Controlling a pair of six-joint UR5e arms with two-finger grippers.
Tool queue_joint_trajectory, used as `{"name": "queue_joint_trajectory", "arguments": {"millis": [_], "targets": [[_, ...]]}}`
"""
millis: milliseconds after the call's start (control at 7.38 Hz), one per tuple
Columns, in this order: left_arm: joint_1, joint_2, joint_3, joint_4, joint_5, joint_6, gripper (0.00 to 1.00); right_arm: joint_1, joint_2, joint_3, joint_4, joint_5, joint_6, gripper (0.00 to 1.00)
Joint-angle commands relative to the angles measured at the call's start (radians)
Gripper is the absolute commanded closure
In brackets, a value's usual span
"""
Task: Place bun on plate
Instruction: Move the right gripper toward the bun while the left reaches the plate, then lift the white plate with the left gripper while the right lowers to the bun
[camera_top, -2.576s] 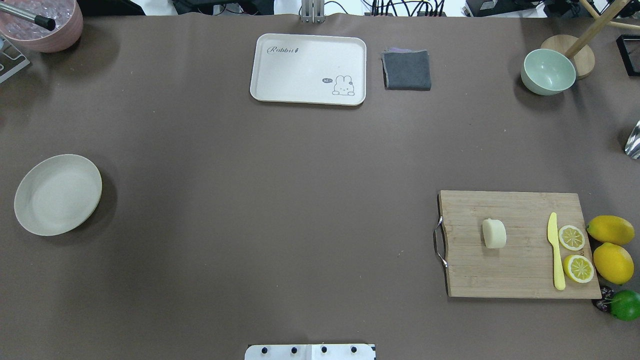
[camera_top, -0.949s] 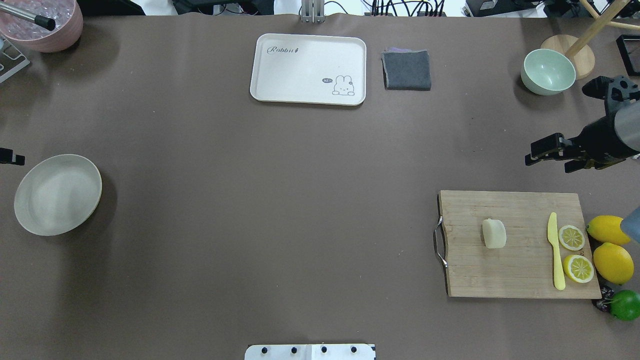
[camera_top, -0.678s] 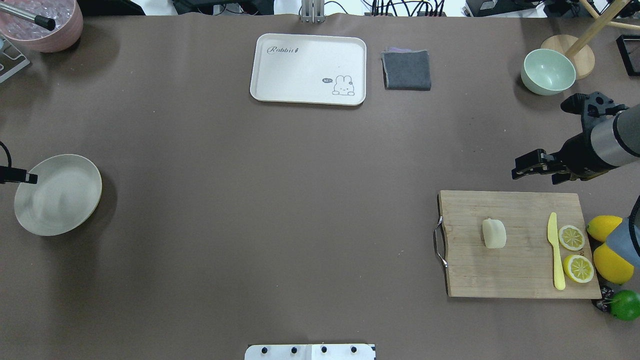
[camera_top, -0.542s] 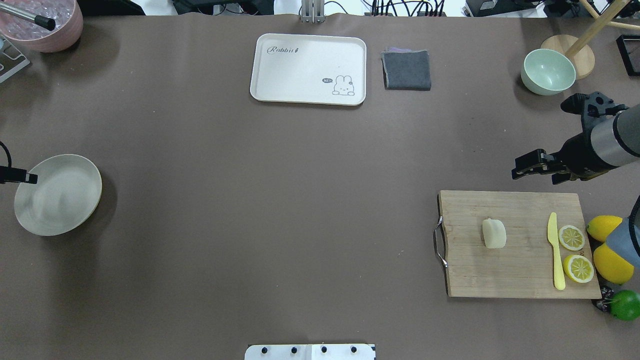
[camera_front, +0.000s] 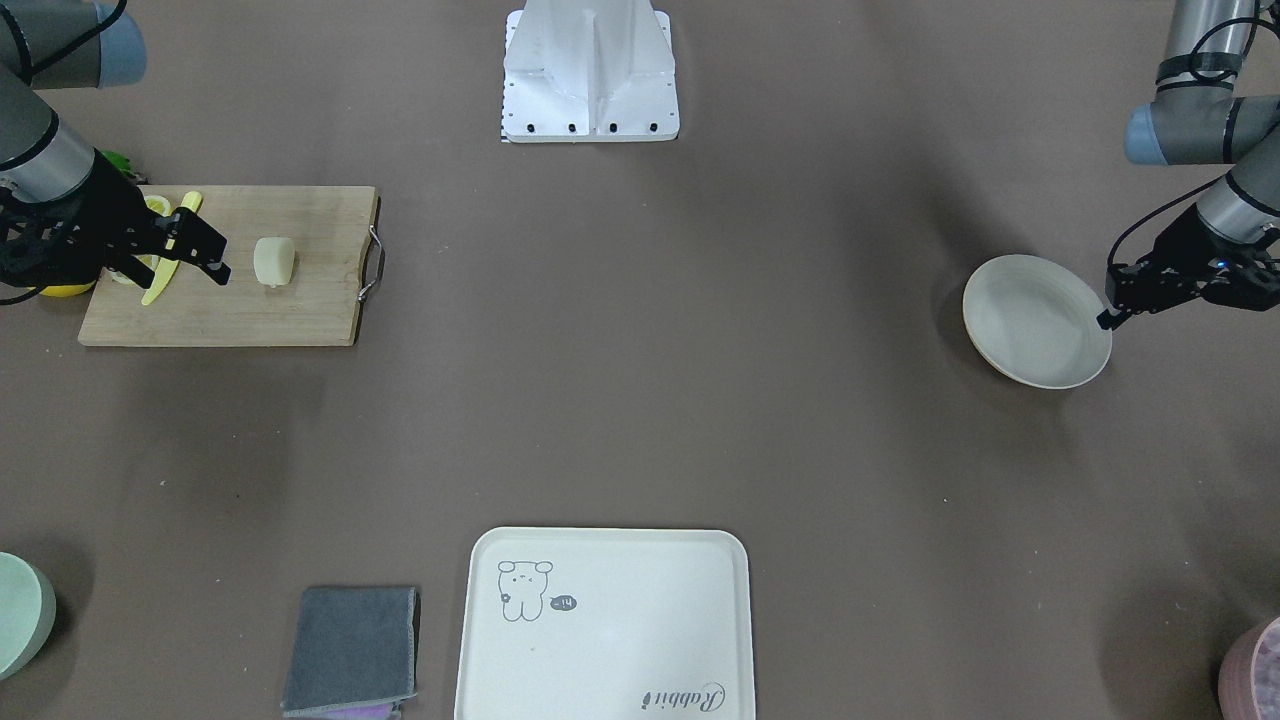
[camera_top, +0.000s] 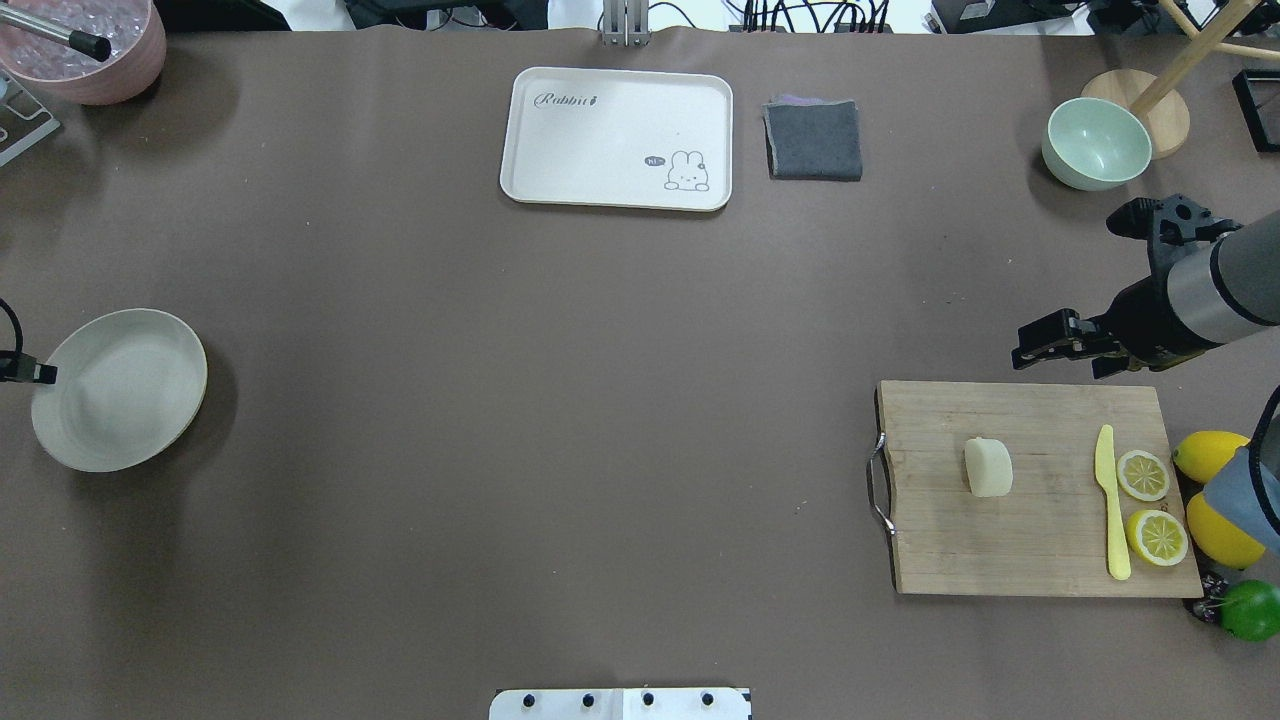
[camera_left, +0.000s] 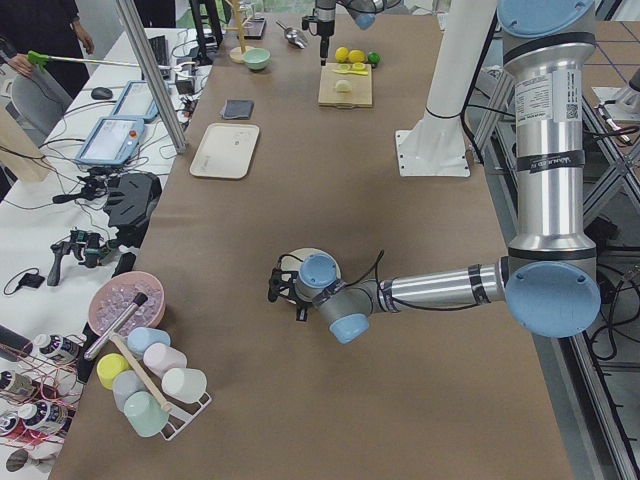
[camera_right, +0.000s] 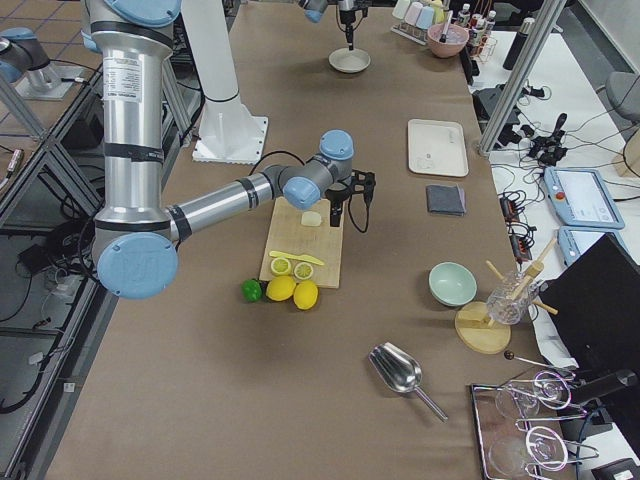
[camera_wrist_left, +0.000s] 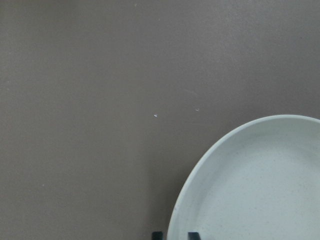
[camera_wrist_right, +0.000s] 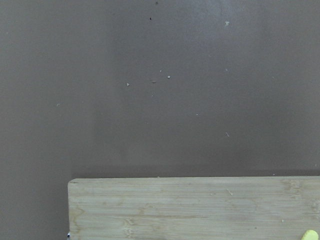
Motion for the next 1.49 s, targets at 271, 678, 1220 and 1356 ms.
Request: {"name": "queue_joint_trajectory", "arguments": {"millis": [271,678,1220,1356], "targets": [[-0.145,-0.092,-0.008,0.08,-0.291,-0.012,1.0,-0.002,0.008,0.018,-0.002,0.001,0.002,0.0],[-0.158,-0.243,-0.125,0.298,-0.291,-0.137,1.0,-0.04,0.02,0.025,-0.009,-0.031,0.035,0.0],[0.067,-0.402,-0.172,0.329,-0.047,-0.439,1.0,-0.22,0.032,0.019,-0.025,-0.2,0.108,0.0],[0.08,-0.457,-0.18,0.402,-0.013,-0.453,1.0,-0.231,0.026,0.018,-0.025,-0.2,0.106,0.0]]}}
